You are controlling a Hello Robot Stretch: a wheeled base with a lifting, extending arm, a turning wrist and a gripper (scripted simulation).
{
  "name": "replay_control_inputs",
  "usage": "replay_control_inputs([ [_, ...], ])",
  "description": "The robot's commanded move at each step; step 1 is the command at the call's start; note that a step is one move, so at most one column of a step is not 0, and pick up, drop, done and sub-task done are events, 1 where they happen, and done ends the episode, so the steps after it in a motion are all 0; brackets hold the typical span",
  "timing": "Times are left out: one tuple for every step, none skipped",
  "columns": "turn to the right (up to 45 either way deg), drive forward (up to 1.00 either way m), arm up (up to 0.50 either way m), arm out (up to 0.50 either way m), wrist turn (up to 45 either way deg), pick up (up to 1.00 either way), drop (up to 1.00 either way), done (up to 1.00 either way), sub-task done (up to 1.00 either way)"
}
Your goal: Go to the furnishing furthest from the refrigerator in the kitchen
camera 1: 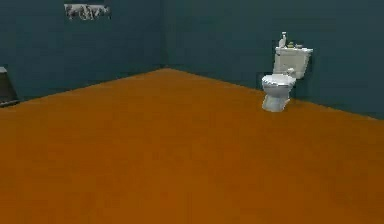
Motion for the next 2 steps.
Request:
replay_control_inputs([
  [42.0, 0.00, 0.00, 0.00, 0.0, 0.00, 0.00, 0.00, 0.00],
  [0.0, 0.25, 0.00, 0.00, 0.0, 0.00, 0.00, 0.00, 0.00],
])
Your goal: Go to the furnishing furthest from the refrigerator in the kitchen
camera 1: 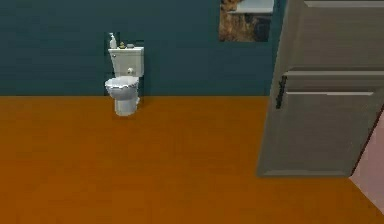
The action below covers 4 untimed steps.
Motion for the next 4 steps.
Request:
replay_control_inputs([
  [42.0, 0.00, 0.00, 0.00, 0.0, 0.00, 0.00, 0.00, 0.00],
  [0.0, 0.45, 0.00, 0.00, 0.0, 0.00, 0.00, 0.00, 0.00],
  [27.0, 0.00, 0.00, 0.00, 0.0, 0.00, 0.00, 0.00, 0.00],
  [0.0, 1.00, 0.00, 0.00, 0.0, 0.00, 0.00, 0.00, 0.00],
])
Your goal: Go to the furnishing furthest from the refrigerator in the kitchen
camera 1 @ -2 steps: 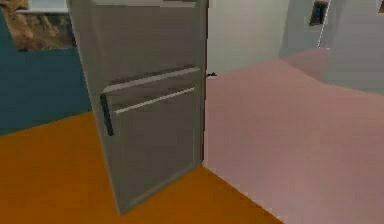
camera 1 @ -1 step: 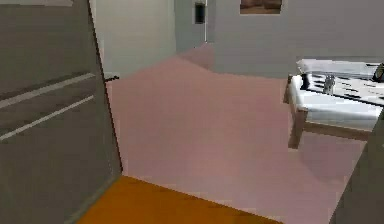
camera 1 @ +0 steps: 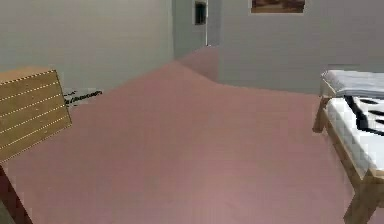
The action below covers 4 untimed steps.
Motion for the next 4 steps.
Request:
replay_control_inputs([
  [0.0, 1.00, 0.00, 0.00, 0.0, 0.00, 0.00, 0.00, 0.00],
  [0.0, 1.00, 0.00, 0.00, 0.0, 0.00, 0.00, 0.00, 0.00],
  [0.0, 1.00, 0.00, 0.00, 0.0, 0.00, 0.00, 0.00, 0.00],
  [0.0, 1.00, 0.00, 0.00, 0.0, 0.00, 0.00, 0.00, 0.00],
])
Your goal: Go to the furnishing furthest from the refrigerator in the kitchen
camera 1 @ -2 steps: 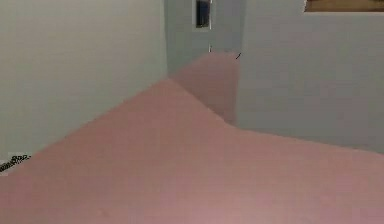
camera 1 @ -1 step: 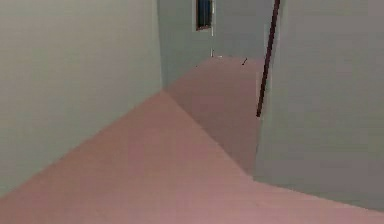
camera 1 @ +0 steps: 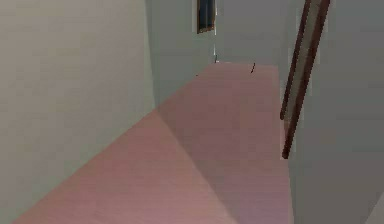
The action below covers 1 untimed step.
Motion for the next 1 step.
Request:
replay_control_inputs([
  [3.0, 0.00, 0.00, 0.00, 0.0, 0.00, 0.00, 0.00, 0.00],
])
